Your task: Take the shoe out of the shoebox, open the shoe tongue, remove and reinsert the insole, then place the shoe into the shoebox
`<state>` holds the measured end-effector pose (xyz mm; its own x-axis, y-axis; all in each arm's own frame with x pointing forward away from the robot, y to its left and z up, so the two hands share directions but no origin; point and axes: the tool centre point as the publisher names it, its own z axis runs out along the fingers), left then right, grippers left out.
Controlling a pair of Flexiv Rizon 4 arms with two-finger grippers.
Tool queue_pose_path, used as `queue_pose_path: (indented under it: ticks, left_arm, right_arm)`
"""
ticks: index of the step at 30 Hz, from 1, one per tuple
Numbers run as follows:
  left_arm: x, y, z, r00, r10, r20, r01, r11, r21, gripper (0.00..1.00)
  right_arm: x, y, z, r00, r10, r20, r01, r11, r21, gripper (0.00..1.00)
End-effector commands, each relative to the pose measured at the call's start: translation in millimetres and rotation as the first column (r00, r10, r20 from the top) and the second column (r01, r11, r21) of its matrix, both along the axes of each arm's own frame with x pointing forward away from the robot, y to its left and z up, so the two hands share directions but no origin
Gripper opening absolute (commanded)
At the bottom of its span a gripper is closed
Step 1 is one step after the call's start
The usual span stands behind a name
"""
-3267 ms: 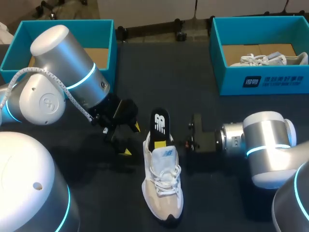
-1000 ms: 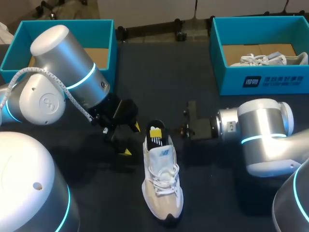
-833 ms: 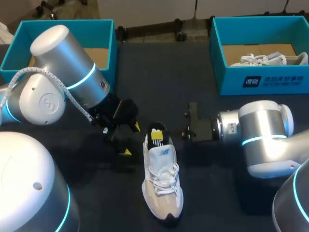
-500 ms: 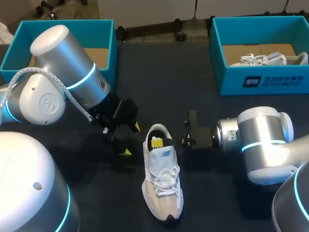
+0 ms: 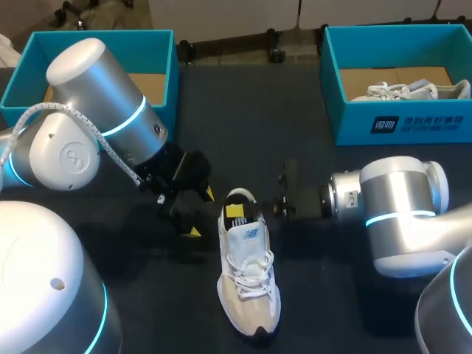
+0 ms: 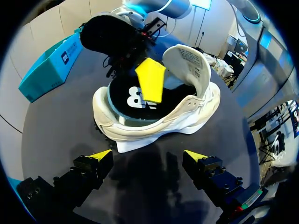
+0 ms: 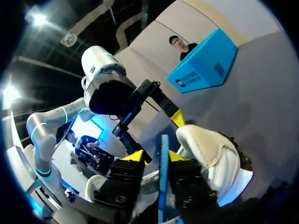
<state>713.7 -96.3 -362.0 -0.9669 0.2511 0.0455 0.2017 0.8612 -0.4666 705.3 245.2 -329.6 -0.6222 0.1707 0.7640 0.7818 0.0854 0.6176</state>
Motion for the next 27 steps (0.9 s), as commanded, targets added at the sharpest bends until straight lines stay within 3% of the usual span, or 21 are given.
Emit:
queue_pose_path:
  ticks: [1,13,18,19,23,27]
  left_arm:
    - [-0.9,0,0,1.0,0.0,0.002,0.0,1.0,0.0,1.0]
    - [-0.9,0,0,1.0,0.0,0.002,0.0,1.0,0.0,1.0]
    - [-0.9,0,0,1.0,0.0,0.002,0.0,1.0,0.0,1.0]
    - [-0.9,0,0,1.0,0.0,0.002,0.0,1.0,0.0,1.0]
    - [-0.9,0,0,1.0,0.0,0.002,0.0,1.0,0.0,1.0]
    - [-0.9,0,0,1.0,0.0,0.002,0.0,1.0,0.0,1.0]
  right_arm:
    - [8.3,-4,-2,1.0,0.011,-0.015,-0.011,1.0,0.001,0.0]
    - [-6.8,-2,-26,0.996,-0.004,-0.09,0.005,1.0,0.008,0.0]
    - [-10.8,-1,-19,0.997,-0.014,-0.073,0.014,1.0,0.001,0.0]
    - [-10.3,0,-15,0.998,-0.012,-0.059,0.012,1.0,-0.003,0.02]
    - [-6.5,2,-2,1.0,0.0,-0.022,0.0,1.0,-0.017,0.4]
    - [-1.1,3,7,1.0,0.019,-0.003,-0.019,0.999,-0.027,0.41]
